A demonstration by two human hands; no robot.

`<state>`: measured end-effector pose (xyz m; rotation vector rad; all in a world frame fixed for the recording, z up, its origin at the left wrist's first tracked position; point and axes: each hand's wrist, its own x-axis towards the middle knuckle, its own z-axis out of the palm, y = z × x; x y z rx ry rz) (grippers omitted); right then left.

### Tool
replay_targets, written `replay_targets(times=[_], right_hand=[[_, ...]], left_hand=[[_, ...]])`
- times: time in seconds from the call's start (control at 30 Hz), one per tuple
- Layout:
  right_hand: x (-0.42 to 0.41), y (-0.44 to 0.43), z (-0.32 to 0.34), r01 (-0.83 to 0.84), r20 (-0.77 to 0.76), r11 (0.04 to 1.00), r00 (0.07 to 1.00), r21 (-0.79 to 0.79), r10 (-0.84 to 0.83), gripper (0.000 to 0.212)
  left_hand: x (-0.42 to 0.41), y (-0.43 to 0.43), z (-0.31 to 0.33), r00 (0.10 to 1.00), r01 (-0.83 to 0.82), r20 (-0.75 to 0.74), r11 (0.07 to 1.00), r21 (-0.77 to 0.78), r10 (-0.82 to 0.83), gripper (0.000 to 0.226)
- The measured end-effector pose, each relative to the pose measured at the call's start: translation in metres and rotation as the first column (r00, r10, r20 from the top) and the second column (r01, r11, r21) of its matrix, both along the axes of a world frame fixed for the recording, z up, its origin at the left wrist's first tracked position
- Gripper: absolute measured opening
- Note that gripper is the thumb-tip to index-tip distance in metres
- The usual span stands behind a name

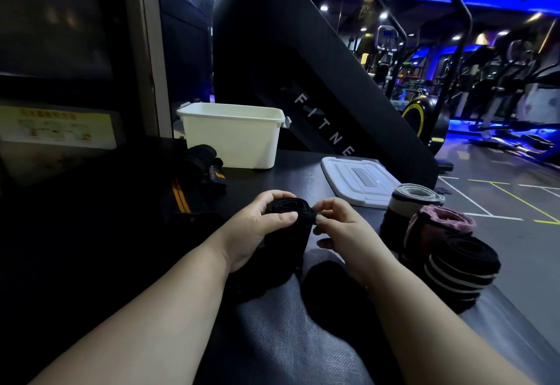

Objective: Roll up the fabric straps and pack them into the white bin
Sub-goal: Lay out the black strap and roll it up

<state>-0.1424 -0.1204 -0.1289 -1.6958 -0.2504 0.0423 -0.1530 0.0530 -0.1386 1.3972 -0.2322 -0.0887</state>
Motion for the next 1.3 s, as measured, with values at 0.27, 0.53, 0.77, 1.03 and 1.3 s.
replay_targets(times=[0.27, 0.53, 0.77, 1.03, 1.3], right_hand=[[0.001, -0.008, -0.002, -0.005, 0.104, 1.000, 0.995, 0.005, 0.005, 0.008], [0.005, -0.016, -0.004, -0.091, 0.157, 0.996, 0.983, -0.019, 0.093, 0.006], [0.007, -0.019, -0.005, -0.128, 0.107, 0.991, 0.986, 0.030, 0.124, 0.017], [0.007, -0.019, -0.004, -0.243, 0.054, 0.969, 0.969, 0.036, 0.241, 0.041], [0.008, -0.012, -0.005, -0.208, 0.097, 0.978, 0.973, -0.004, 0.207, 0.052]], left_hand=[[0.000, -0.002, 0.002, 0.998, -0.059, 0.015, 0.998, 0.011, 0.059, 0.037], [-0.003, 0.001, -0.002, 0.999, 0.052, 0.001, 0.984, 0.169, -0.053, 0.054], [0.002, 0.002, -0.008, 0.993, -0.017, 0.112, 0.916, 0.401, -0.031, 0.081], [0.004, 0.008, -0.006, 0.981, -0.110, 0.193, 0.880, 0.461, 0.021, 0.073], [0.008, 0.005, -0.011, 0.973, -0.155, 0.228, 0.849, 0.504, 0.043, 0.068]])
